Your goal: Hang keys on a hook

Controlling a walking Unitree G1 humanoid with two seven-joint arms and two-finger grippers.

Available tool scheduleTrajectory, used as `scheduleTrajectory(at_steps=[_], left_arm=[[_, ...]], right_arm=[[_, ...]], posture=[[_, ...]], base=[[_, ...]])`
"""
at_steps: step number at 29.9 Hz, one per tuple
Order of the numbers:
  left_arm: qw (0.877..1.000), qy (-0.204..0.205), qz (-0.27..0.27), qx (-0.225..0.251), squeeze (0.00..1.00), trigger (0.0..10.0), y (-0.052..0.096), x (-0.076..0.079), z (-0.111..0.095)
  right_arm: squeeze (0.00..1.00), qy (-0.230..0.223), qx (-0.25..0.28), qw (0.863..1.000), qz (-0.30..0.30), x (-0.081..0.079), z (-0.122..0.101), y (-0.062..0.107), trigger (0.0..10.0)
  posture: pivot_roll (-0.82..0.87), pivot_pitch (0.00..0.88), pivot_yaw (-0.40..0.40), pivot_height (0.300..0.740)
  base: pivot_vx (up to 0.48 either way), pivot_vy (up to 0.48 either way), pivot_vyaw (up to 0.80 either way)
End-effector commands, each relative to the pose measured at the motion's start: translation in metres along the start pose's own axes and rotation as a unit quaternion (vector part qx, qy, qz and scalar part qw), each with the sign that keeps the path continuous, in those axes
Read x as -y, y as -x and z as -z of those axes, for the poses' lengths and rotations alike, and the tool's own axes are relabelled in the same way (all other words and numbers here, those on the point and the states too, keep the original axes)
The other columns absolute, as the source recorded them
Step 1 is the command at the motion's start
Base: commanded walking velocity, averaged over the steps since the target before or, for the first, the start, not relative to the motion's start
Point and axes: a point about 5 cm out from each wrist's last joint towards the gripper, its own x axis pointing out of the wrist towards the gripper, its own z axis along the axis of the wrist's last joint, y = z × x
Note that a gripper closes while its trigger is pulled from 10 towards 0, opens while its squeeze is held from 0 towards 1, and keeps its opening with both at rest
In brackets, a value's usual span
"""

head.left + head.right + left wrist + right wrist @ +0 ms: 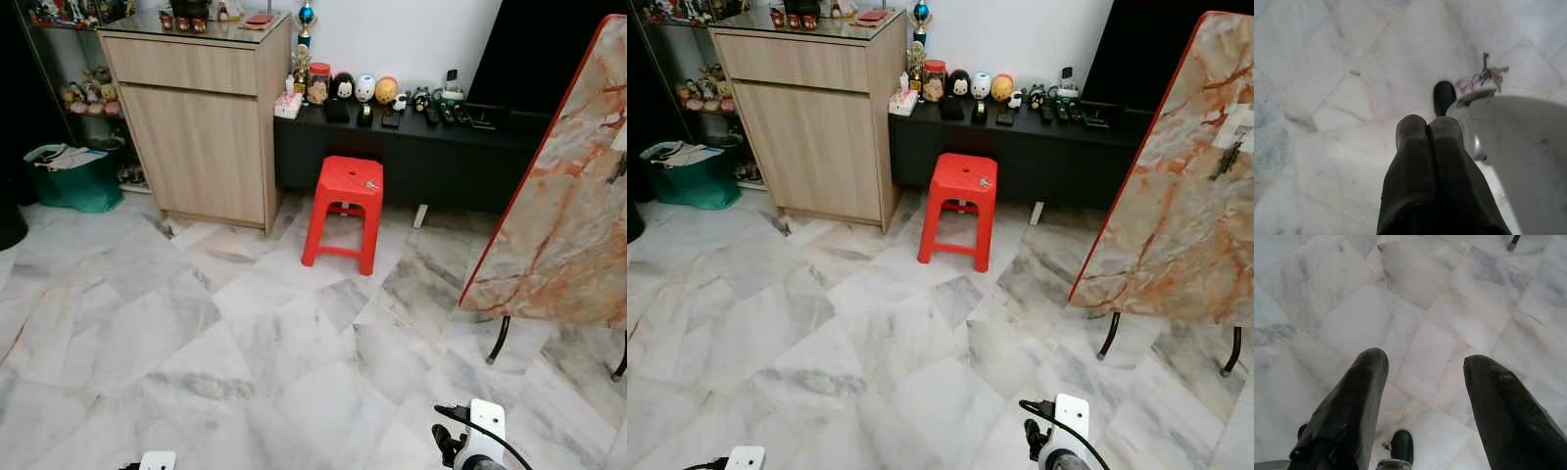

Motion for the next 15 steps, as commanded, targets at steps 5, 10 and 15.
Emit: scheduleTrajectory(at_steps=[5, 10, 15], left_arm=[[1.0, -0.009, 0.006, -0.006, 0.0, 10.0, 0.0, -0.001, 0.003], [1.0, -0.021, 0.011, -0.013, 0.0, 10.0, 0.001, -0.001, 0.006], [0.999, -0.028, 0.019, -0.013, 0.0, 10.0, 0.0, 0.002, 0.005]], right_arm=[[0.0, -0.002, -0.015, 1.0, 0.011, 0.003, 0.007, 0.001, 10.0], [0.0, 0.001, -0.022, 1.0, 0.014, 0.012, 0.01, 0.003, 10.0], [0.0, 0.016, -0.029, 0.999, 0.011, 0.016, 0.012, 0.004, 10.0]], posture=[[0.02, 0.0, -0.054, 0.74], [0.02, 0.0, -0.051, 0.74], [0.02, 0.0, -0.056, 0.74]], base=[[0.0, 0.48, 0.0], [0.0, 0.48, 0.0], [0.0, 0.48, 0.0]])
